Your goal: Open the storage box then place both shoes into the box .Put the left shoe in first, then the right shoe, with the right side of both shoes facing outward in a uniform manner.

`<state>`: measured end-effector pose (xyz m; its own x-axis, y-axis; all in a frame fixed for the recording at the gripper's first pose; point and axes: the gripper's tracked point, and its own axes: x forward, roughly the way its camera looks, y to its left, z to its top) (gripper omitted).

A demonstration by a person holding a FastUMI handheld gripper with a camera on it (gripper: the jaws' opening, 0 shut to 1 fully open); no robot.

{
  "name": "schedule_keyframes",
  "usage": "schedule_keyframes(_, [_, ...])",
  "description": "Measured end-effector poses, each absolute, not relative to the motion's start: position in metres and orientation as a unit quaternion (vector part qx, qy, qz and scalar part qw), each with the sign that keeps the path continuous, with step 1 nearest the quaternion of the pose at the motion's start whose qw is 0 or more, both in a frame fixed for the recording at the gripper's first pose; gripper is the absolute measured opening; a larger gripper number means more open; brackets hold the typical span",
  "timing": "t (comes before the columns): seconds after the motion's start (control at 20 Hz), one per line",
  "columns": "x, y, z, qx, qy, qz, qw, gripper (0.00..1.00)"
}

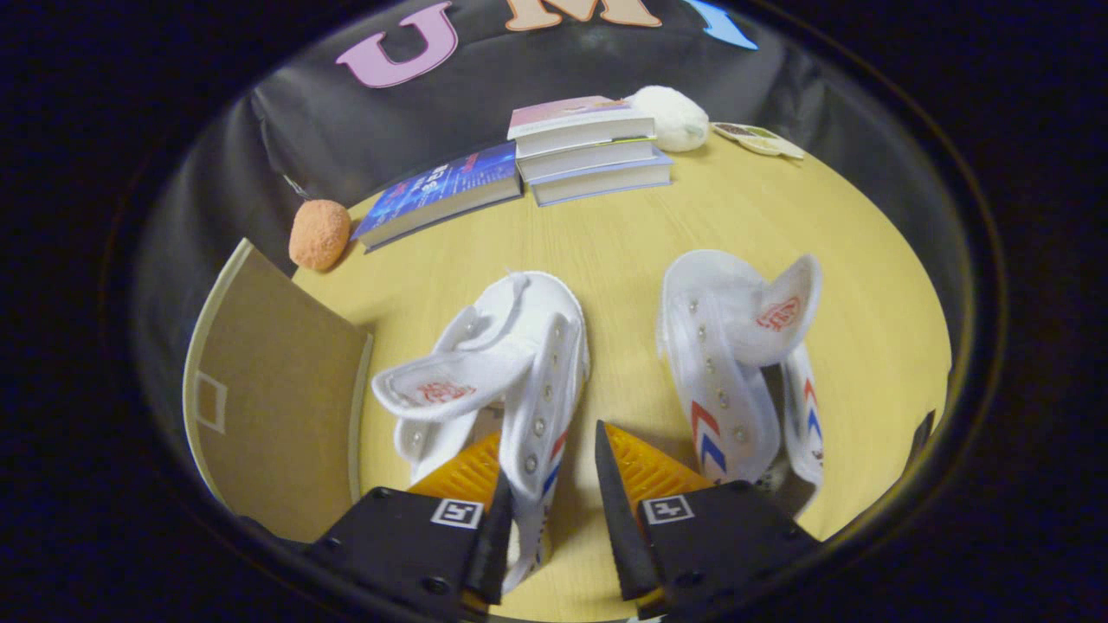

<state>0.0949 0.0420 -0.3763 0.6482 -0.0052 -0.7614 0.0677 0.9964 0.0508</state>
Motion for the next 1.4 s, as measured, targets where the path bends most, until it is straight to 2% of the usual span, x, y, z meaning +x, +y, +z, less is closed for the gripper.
schedule_keyframes(0.3, [0.102, 0.041, -0.382, 0.124, 0.448, -0.043, 0.884, 0.22])
schedule_keyframes(0.35, [0.101, 0.04, -0.381, 0.145, 0.453, -0.045, 0.879, 0.08])
schedule_keyframes(0.65, [0.087, 0.044, -0.366, 0.234, 0.466, -0.039, 0.852, 0.03])
schedule_keyframes(0.95, [0.061, 0.075, -0.291, 0.351, 0.435, 0.01, 0.829, 0.03])
schedule_keyframes(1.2, [0.037, 0.139, -0.212, 0.39, 0.417, 0.082, 0.817, 0.03])
schedule_keyframes(1.4, [0.037, 0.216, -0.178, 0.398, 0.418, 0.131, 0.806, 0.03])
